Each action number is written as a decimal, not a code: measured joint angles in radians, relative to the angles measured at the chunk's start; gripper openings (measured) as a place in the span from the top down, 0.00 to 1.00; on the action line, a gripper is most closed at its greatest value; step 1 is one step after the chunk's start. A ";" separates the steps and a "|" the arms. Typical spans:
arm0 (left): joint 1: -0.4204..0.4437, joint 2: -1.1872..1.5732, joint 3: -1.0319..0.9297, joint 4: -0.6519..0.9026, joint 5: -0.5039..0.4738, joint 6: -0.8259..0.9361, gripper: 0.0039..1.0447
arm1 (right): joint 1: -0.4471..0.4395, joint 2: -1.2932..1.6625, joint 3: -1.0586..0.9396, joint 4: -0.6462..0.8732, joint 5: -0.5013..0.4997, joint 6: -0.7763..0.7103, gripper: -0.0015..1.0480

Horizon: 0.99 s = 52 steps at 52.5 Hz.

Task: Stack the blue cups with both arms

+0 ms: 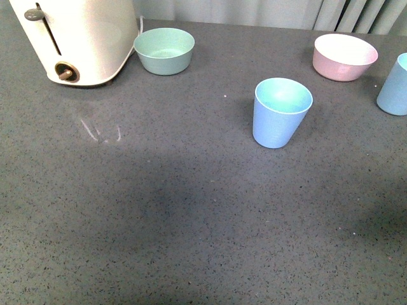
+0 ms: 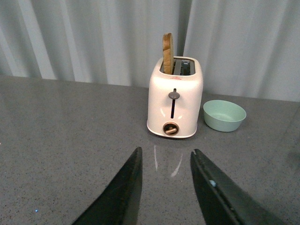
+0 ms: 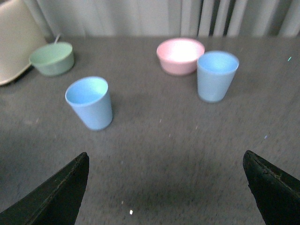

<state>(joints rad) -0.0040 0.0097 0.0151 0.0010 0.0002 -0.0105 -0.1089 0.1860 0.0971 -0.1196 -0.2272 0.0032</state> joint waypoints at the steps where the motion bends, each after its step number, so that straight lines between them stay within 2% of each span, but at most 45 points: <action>1: 0.000 0.000 0.000 0.000 0.000 0.000 0.62 | -0.030 0.060 0.015 0.022 -0.038 -0.013 0.09; 3: 0.000 0.000 0.000 0.000 0.000 0.000 0.54 | -0.095 0.207 0.053 0.111 -0.100 -0.056 0.09; 8: 0.000 0.000 0.000 0.000 0.000 0.000 0.39 | -0.154 0.474 0.153 0.288 -0.142 -0.164 0.09; 14: 0.000 0.000 0.000 0.000 0.000 0.000 0.22 | -0.155 0.765 0.270 0.424 -0.134 -0.319 0.09; 19: 0.000 0.000 0.000 0.000 0.000 0.002 0.07 | -0.132 1.046 0.393 0.476 -0.121 -0.452 0.09; 27: 0.000 0.000 0.000 0.000 0.000 0.002 0.08 | -0.076 1.451 0.664 0.431 -0.065 -0.558 0.09; 37: 0.000 0.000 0.000 -0.001 0.000 0.002 0.08 | -0.024 1.616 0.833 0.363 -0.021 -0.602 0.09; 52: 0.000 0.000 0.000 -0.001 0.000 0.002 0.08 | -0.004 1.751 0.961 0.319 0.031 -0.629 0.09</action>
<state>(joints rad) -0.0040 0.0097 0.0154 0.0002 -0.0002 -0.0086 -0.1131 1.9369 1.0576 0.1997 -0.1967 -0.6258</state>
